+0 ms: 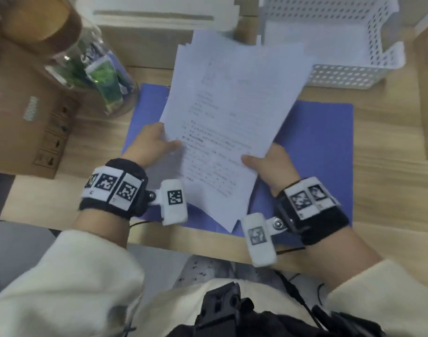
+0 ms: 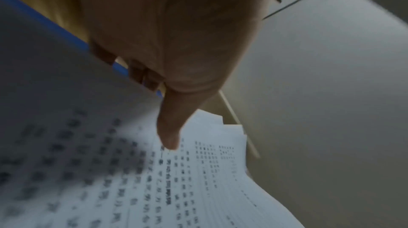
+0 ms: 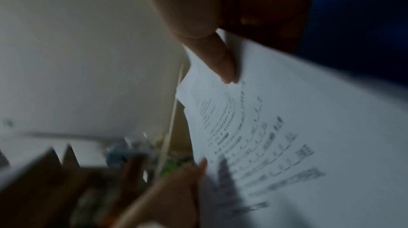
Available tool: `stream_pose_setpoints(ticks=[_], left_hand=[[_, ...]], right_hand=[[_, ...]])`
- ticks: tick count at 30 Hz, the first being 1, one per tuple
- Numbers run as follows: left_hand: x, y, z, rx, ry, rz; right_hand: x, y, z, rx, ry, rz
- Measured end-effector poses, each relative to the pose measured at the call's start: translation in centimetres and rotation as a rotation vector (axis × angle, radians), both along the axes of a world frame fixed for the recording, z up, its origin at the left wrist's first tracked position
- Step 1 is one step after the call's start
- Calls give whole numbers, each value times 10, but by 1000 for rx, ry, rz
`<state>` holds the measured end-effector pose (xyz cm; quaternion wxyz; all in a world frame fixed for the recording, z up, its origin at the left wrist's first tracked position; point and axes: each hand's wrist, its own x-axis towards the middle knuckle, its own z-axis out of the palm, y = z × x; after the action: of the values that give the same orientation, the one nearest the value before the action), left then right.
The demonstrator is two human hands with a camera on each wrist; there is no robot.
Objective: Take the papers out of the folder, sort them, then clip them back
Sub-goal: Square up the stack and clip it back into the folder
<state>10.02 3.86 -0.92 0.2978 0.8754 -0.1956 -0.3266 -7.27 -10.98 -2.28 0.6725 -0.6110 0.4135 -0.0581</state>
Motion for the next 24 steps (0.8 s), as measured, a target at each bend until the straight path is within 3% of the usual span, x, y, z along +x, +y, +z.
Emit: stream_pose_setpoints(ticks=[3, 6, 13, 16, 20, 24], left_hand=[[19, -1, -13, 201, -73, -124], [29, 0, -27, 300, -84, -83], [47, 0, -30, -11, 173, 146], [42, 0, -13, -128, 294, 129], [35, 8, 17, -295, 199, 29], [26, 19, 57, -607, 210, -18]], right_hand=[[23, 20, -21, -136, 240, 248], [27, 28, -26, -230, 321, 213], [28, 31, -29, -215, 364, 140], [28, 33, -29, -195, 332, 96], [22, 29, -22, -117, 251, 134], [2, 14, -3, 31, -20, -32]])
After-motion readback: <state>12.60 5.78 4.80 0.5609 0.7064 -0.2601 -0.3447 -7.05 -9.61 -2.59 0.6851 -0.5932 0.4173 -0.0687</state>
